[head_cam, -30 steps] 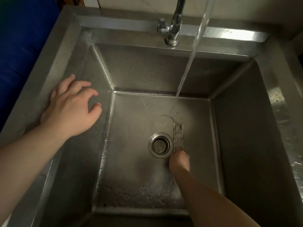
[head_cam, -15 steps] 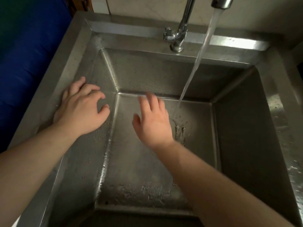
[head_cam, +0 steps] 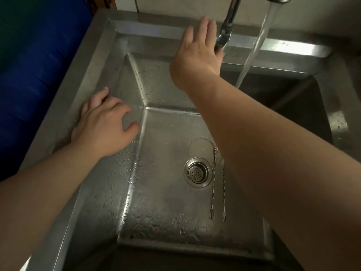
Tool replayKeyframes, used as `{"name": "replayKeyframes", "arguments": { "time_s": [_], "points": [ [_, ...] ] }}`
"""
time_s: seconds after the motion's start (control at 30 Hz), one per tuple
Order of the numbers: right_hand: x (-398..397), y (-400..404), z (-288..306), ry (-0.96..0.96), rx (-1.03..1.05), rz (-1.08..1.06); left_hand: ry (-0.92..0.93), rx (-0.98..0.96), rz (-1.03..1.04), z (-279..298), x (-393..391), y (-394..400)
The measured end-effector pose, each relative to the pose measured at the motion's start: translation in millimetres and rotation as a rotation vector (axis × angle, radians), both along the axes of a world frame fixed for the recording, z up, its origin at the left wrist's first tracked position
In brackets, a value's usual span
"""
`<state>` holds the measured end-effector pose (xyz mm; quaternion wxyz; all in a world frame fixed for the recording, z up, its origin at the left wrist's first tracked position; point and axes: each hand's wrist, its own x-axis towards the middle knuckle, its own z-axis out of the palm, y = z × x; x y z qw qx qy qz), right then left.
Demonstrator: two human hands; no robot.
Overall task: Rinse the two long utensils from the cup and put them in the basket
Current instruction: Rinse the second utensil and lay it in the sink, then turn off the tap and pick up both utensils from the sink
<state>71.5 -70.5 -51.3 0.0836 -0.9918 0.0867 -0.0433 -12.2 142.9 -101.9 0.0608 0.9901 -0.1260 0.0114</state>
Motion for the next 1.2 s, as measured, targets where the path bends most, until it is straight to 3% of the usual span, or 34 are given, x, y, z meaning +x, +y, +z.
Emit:
{"name": "replayKeyframes", "arguments": {
  "time_s": [0.23,0.53,0.93,1.2],
  "points": [
    [-12.6,-3.2,-19.7,0.035,-0.151,0.058,-0.037,-0.025,-0.015,-3.2,0.1,0.2],
    [-25.0,-6.1,-36.2,0.108,-0.194,0.126,-0.01,-0.013,-0.006,-0.3,-0.1,-0.8],
    [-25.8,-13.9,-45.0,0.047,-0.178,0.166,-0.02,-0.001,-0.001,-3.7,1.9,0.7],
    [-55.7,-30.0,-62.8,-0.048,-0.017,0.262,0.02,0.08,-0.003,-4.4,1.0,-0.8]
  ]
}}
